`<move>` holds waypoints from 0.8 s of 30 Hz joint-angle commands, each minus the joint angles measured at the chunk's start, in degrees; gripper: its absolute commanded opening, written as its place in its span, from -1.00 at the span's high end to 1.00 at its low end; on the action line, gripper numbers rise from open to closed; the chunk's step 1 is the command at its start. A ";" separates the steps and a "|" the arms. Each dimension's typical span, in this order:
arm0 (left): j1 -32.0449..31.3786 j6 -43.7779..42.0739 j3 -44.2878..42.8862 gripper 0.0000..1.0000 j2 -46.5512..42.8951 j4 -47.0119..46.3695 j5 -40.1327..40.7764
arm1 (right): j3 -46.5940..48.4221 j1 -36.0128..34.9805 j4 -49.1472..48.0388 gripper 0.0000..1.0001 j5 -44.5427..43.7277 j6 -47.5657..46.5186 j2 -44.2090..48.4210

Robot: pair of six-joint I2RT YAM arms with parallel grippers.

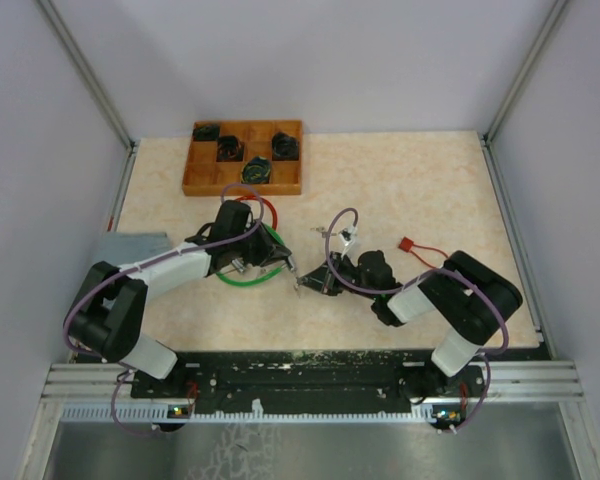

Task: Unlock with the key
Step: Pick up the lock from the center of the board.

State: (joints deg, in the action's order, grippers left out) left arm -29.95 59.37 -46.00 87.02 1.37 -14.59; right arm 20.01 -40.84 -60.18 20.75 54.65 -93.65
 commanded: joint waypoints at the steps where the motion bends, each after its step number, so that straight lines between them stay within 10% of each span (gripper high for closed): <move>1: 0.30 1.02 0.13 1.00 -1.64 -2.93 -1.95 | 1.94 -0.49 -3.33 1.00 -0.97 0.41 -0.53; 24: 0.83 1.67 1.43 1.00 -2.72 -3.65 -2.66 | 0.07 -0.47 -4.30 1.00 -4.46 1.83 -0.45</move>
State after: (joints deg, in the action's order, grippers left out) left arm -29.41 60.36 -45.15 86.54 -0.27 -15.44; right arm 19.92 -40.91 -60.23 18.59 55.79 -93.89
